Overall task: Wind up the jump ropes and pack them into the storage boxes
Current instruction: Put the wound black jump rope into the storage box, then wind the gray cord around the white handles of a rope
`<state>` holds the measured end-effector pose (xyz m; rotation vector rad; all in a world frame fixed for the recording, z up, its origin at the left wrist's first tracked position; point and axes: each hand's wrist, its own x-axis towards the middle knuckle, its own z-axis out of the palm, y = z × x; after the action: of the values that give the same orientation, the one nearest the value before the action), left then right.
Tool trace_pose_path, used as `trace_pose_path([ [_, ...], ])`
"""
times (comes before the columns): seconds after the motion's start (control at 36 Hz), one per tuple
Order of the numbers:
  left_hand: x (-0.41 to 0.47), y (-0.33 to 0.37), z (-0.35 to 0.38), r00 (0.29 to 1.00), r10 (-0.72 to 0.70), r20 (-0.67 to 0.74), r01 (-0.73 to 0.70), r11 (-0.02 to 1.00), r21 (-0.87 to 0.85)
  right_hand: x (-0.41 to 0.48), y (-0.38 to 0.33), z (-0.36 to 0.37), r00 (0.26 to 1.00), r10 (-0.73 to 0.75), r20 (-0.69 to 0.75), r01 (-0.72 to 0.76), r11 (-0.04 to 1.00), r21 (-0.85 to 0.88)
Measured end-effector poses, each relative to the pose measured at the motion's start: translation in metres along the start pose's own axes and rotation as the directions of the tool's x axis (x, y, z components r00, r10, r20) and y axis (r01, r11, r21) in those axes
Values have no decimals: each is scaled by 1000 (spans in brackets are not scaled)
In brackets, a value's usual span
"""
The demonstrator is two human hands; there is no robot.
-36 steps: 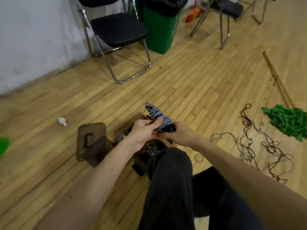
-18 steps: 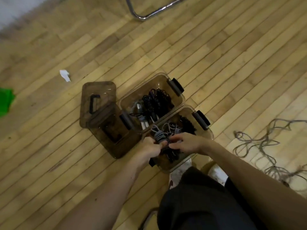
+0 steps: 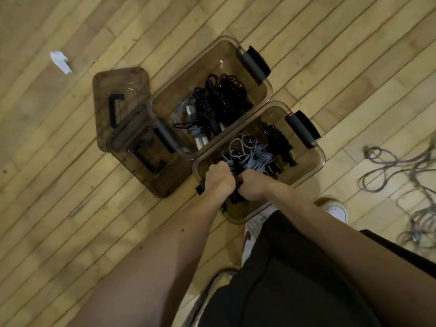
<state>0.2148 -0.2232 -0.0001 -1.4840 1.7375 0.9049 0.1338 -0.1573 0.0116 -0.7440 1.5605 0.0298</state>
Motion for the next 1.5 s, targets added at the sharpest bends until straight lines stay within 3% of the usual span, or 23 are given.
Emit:
trace_pose_path([
  [0.08,-7,-4,2,997,66,-44,-64,996,65,-8,2,-5,998,-10,-64,10,1000,0],
  [0.19,-21,2,-18,998,52,-24,-51,997,56,-32,6,-23,992,-36,-124,40,999,25],
  [0.33,-60,35,-73,957,287,-51,-284,957,62,-92,13,-56,976,-36,-214,69,987,147],
  [0.39,-97,62,-92,858,492,-146,-487,871,71,-142,19,-74,958,-7,-288,89,957,274],
  [0.47,-164,106,-108,586,773,-241,-738,633,236,-226,36,-96,906,45,-421,131,916,380],
  [0.53,-209,136,-107,410,888,-207,-801,460,383,-289,52,-103,852,94,-516,144,904,404],
  [0.58,-253,166,-99,288,951,-113,-829,307,467,-348,73,-101,777,143,-614,143,909,392],
  [0.69,-346,216,-60,157,986,58,-887,115,448,-447,131,-69,624,241,-743,181,881,437],
  [0.81,-405,247,17,89,970,226,-932,1,363,-494,211,-4,568,357,-742,226,799,558],
  [0.86,-417,259,72,92,938,334,-937,-32,347,-495,260,36,557,442,-703,237,726,645],
  [0.92,-417,267,130,145,892,428,-937,-15,348,-482,311,79,539,541,-646,274,612,742],
  [1.03,-391,277,244,289,812,507,-934,122,337,-444,401,153,517,712,-475,304,366,879],
  [1.11,-359,284,305,381,782,494,-909,220,354,-408,448,187,504,777,-377,266,276,924],
  [1.25,-293,305,377,493,746,448,-854,317,411,-346,504,191,471,800,-372,178,327,928],
  [1.36,-246,319,413,524,736,428,-830,329,450,-301,531,164,448,753,-483,56,515,855],
  [1.5,-193,320,446,556,686,470,-817,345,462,-233,558,129,465,611,-641,-129,763,634],
])
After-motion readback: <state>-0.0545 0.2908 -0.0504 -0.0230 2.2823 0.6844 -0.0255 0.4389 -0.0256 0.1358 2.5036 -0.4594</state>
